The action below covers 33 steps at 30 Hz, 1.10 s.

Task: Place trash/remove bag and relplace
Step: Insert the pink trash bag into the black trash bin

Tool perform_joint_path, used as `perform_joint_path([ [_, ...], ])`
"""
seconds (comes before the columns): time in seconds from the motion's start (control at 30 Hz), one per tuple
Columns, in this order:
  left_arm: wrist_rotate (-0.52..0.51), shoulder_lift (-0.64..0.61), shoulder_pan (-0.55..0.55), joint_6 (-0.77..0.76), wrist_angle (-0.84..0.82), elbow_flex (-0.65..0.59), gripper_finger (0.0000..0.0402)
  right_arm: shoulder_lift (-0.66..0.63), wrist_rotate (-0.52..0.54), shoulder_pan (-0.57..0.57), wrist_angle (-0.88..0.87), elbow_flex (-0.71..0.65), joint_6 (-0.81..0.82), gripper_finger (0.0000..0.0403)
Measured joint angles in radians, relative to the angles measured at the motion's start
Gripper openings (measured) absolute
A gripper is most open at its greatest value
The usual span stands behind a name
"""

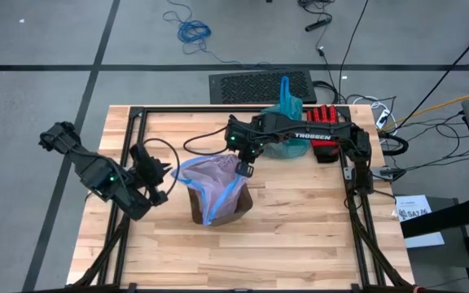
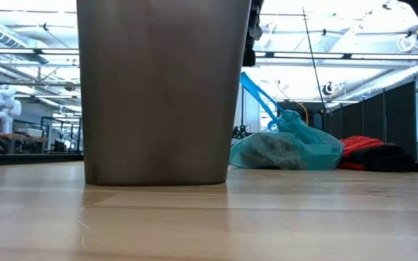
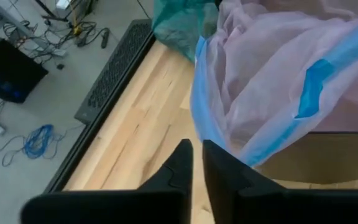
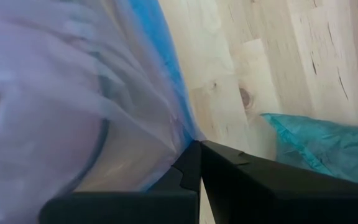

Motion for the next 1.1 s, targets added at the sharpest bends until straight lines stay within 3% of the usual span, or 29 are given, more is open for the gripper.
perform_joint_path([
  [0.23,0.099,0.006,0.092,0.012,0.048,0.000,0.0092,0.000,-0.001,0.000,0.001,0.000,0.000,0.0000],
  [0.43,0.133,0.006,0.153,0.175,0.180,0.000,0.0099,-0.001,-0.001,0.000,0.001,0.000,-0.005,0.0000],
  [0.83,0.234,0.006,0.254,0.241,0.239,-0.090,0.0064,-0.001,-0.001,0.004,0.002,0.000,-0.012,0.0000],
  [0.97,0.206,0.006,0.269,0.234,0.236,-0.114,0.0011,-0.001,-0.001,0.004,0.002,0.000,-0.012,0.0000],
  [1.1,0.173,-0.024,0.273,0.223,0.236,-0.114,0.0002,-0.001,-0.001,0.004,0.002,0.000,-0.012,0.0000],
])
